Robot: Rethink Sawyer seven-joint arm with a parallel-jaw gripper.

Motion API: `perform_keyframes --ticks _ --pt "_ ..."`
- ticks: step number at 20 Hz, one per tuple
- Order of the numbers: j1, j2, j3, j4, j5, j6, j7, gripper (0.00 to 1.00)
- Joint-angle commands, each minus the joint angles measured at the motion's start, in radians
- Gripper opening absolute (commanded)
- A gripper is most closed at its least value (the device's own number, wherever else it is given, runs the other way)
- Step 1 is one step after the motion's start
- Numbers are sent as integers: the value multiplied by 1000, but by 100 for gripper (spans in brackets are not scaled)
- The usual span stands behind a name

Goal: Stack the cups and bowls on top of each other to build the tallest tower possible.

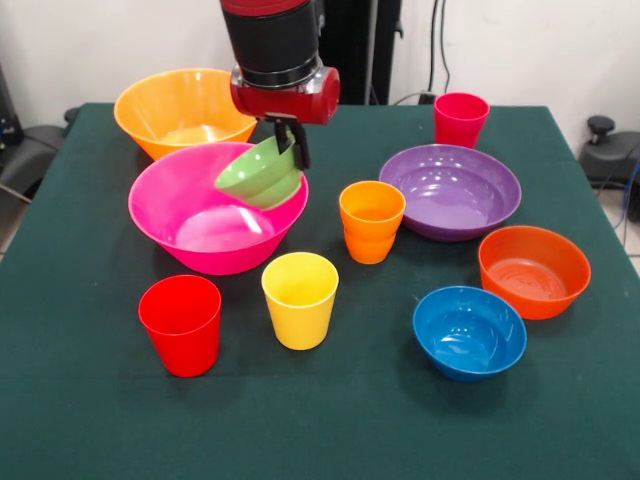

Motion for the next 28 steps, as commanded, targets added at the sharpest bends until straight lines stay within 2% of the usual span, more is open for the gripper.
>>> perform_keyframes --ticks 1,19,28 --pt "-14 24 88 25 -92 -20 -108 0" --pt "-62 73 134 -32 -135 10 -124 0" --pt "-121 58 150 -5 -158 14 -139 0"
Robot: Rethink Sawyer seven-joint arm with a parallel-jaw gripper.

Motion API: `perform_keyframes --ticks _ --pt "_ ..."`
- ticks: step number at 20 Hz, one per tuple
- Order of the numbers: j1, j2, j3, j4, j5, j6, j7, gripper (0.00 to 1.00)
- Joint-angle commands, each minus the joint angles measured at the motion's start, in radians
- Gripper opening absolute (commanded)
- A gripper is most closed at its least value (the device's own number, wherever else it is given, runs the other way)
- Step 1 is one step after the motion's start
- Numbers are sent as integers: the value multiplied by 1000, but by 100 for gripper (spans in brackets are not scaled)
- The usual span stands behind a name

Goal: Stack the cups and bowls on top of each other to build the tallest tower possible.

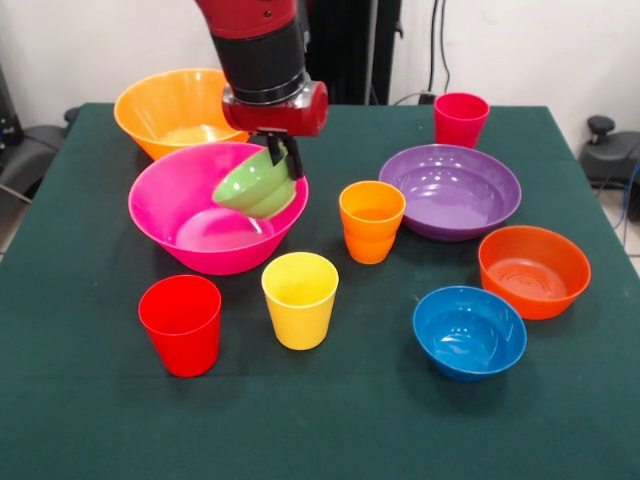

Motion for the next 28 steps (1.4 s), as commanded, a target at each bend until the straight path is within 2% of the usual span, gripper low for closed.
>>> perform_keyframes --ticks 1,5,12,13,23,28 --pt "-38 5 74 -3 -79 18 -141 0" --pt "-53 15 90 -21 -90 23 -153 0" --pt "-87 40 117 -17 -129 -37 -157 0" --pt "-90 43 126 -23 -145 -35 -155 100" --pt "-97 49 142 -28 -196 -73 -127 100" --pt "-98 64 146 -30 -195 -65 -99 100"
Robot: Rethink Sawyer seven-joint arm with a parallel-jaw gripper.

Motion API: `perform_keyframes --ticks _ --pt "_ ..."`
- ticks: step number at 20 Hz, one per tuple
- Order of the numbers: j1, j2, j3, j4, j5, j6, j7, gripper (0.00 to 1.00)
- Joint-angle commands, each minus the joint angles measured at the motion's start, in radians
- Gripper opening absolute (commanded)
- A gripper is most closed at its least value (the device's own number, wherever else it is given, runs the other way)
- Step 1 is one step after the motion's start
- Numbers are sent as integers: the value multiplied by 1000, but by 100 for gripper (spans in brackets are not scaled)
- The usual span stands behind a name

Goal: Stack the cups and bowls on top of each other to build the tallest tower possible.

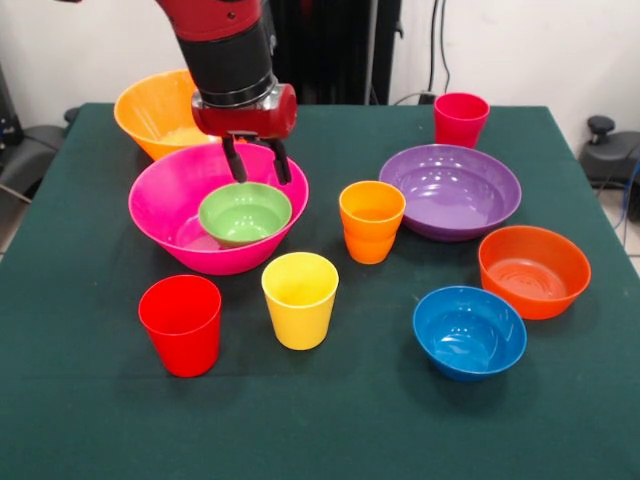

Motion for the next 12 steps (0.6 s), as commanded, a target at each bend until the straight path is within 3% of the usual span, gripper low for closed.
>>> perform_keyframes --ticks 1,12 --pt "7 45 63 -34 -80 -60 -98 100" --pt "10 70 50 -46 -119 -104 -88 100"
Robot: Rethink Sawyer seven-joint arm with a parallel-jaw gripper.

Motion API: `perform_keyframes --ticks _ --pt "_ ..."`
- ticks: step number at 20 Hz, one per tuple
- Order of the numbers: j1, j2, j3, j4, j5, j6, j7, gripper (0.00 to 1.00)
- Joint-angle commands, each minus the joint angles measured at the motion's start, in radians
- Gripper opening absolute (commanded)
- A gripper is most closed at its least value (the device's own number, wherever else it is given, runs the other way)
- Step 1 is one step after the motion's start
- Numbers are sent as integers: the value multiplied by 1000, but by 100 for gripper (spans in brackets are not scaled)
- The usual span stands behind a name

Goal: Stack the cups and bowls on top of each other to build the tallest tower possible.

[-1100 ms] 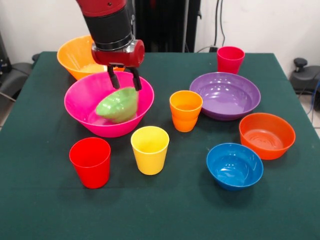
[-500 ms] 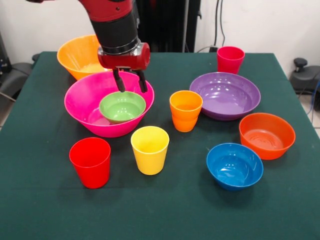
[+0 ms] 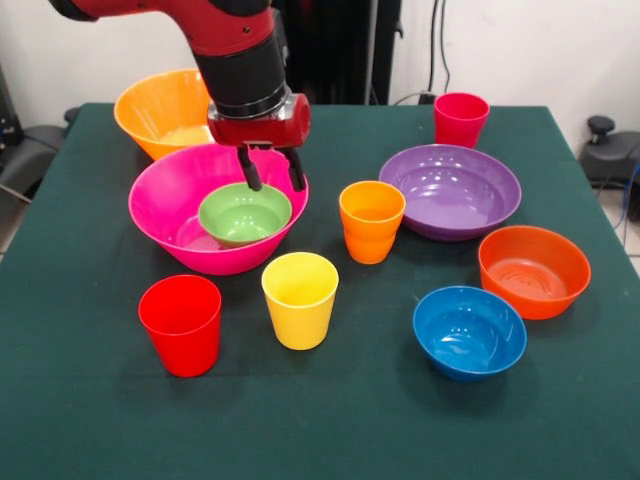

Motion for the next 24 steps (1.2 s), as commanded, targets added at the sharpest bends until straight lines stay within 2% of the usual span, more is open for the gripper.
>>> perform_keyframes --ticks 1,14,24 --pt "9 35 34 -49 -113 -90 -91 100" --pt "12 82 14 -62 -181 -157 -68 100" --pt "-18 71 17 -38 -197 -140 -74 100"
